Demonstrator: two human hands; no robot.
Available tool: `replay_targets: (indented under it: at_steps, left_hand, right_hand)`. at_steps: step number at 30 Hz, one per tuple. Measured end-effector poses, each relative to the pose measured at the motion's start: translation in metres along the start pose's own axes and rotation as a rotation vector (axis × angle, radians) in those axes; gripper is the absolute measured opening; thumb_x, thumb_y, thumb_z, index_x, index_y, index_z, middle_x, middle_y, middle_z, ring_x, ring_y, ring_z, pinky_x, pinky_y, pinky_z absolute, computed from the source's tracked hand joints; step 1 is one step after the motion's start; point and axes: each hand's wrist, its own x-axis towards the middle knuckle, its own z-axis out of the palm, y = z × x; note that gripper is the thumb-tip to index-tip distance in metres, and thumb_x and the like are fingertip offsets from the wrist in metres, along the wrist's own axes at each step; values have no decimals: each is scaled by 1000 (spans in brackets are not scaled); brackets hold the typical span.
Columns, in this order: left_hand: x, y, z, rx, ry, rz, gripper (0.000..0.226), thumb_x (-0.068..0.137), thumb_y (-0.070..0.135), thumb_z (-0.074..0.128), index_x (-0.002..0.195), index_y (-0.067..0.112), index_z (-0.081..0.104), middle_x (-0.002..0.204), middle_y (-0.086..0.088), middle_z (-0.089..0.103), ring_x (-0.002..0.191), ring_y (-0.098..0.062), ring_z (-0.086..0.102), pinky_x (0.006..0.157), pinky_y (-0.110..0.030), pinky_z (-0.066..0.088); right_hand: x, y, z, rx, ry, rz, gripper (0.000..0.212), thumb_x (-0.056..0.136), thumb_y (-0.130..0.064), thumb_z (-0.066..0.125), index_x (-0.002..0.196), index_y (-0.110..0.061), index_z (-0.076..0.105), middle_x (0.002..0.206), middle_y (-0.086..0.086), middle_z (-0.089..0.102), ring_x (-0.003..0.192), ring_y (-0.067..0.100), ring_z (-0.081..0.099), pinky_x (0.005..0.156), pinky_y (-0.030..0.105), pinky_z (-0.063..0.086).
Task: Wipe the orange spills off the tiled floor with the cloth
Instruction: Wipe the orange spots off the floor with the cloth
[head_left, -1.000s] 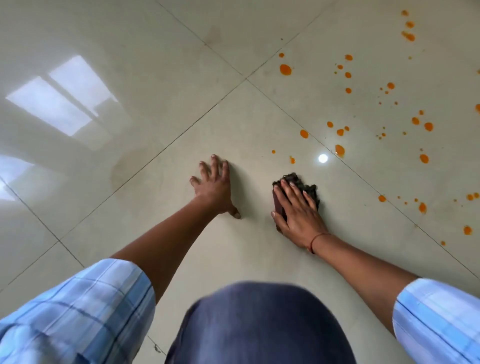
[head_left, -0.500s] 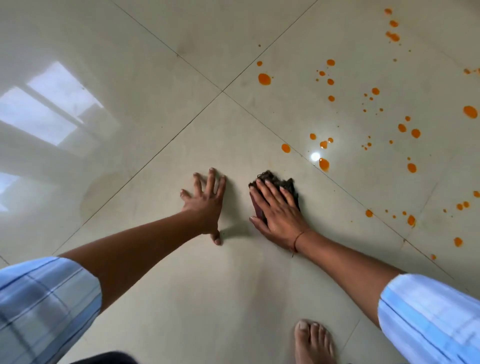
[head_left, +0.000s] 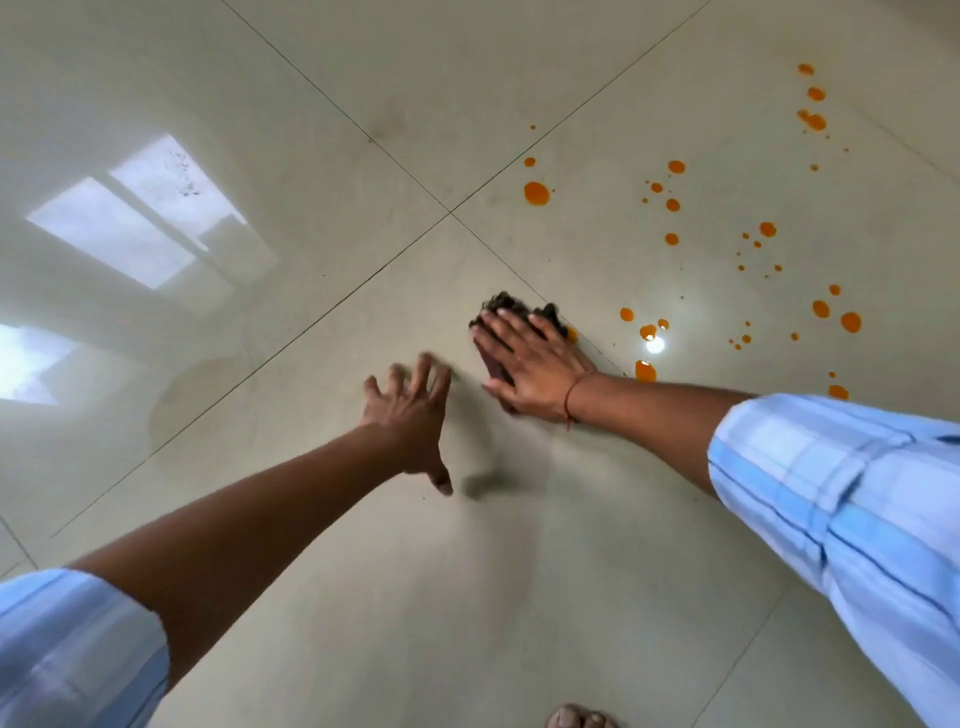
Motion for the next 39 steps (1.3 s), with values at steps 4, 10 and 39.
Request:
replay_targets:
  at_steps: [4,10,39]
  left_hand:
    - [38,20,-28,-202,120,-1,153,44,62,87,150,20,-16,157,-5,-26,144,-41,-11,111,-63,18]
    - [51,61,-36,-228,21,-61,155,43,57,89,149,17,-18,155,-9,-30,141,-47,-18,107,-69,20]
    - [101,119,-70,103,52,320,157,44,53,89,147,23,-25,149,-9,-40,140,-40,-26,110,-68,9]
  right_hand:
    - [-11,59,1,-17,11,113,70,99,-54,29,157,-24,2,165,2,-1,151,18,-2,121,44,0]
    - [-101,76,41,78,89,182,72,91,-54,22,155,-22,20,163,3,16,151,20,13,120,48,11]
    - [-122,99,62,228,264,769,69,93,-50,34,154,-19,25,162,5,22,149,24,18,118,49,12]
